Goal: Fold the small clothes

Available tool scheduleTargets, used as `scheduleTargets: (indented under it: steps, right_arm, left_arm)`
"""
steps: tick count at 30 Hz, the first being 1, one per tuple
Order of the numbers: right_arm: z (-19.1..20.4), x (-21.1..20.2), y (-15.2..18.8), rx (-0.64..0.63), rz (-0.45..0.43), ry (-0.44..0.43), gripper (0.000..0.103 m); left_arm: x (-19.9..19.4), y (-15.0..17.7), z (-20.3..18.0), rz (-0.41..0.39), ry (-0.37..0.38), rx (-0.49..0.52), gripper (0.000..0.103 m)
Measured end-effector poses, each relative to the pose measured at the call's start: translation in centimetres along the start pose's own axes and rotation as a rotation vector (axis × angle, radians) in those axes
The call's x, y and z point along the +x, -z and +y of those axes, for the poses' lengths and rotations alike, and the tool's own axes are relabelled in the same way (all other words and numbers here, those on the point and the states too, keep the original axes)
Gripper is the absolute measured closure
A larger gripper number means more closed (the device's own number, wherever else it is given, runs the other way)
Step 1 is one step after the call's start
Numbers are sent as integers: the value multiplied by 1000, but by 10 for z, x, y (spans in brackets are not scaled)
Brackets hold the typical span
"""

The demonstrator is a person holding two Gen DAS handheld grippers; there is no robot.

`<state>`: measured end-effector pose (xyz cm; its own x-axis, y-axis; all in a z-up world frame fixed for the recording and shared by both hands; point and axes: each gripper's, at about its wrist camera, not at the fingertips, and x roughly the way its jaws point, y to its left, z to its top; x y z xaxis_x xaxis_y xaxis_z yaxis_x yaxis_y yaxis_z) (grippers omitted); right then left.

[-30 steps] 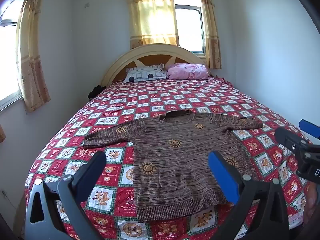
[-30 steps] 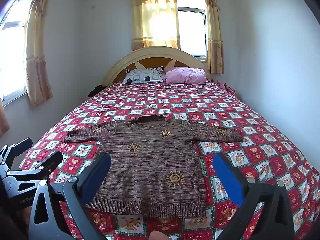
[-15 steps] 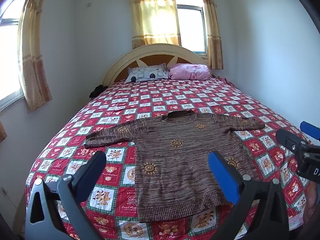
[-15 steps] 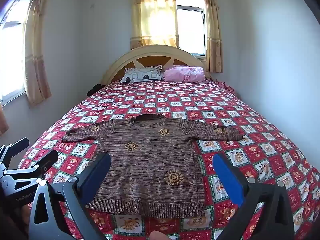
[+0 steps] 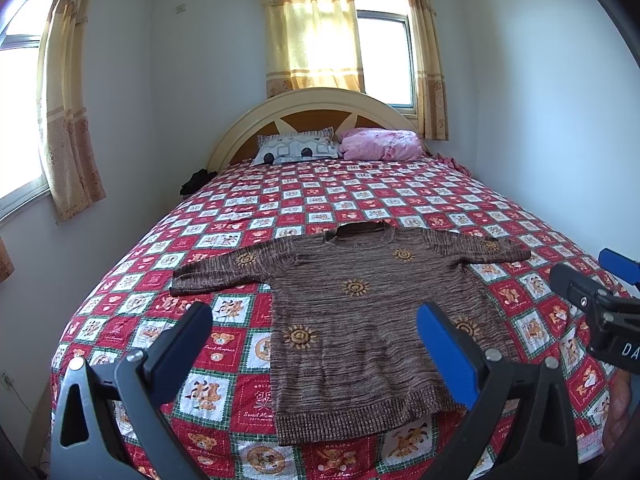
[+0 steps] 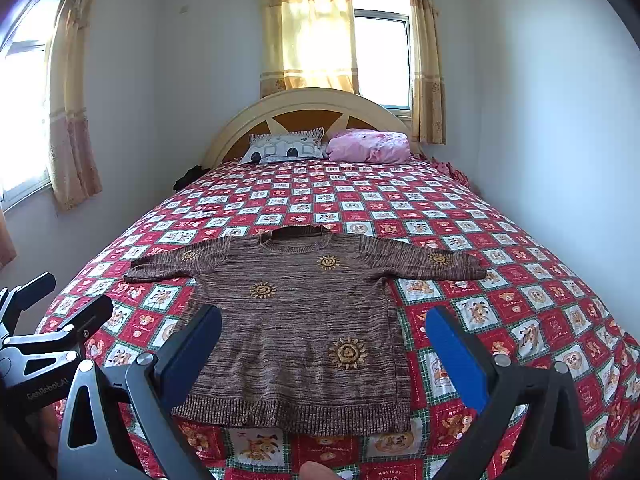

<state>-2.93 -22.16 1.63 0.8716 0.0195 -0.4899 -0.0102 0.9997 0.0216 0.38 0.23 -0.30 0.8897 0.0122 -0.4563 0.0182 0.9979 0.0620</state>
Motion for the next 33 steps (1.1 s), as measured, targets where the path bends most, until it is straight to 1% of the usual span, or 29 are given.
scheduleTargets:
  steps: [33]
  right_arm:
    - [5,7,7,-5,14,-3,1]
  left_arm:
    - [0,1,5,3,1,-6,0]
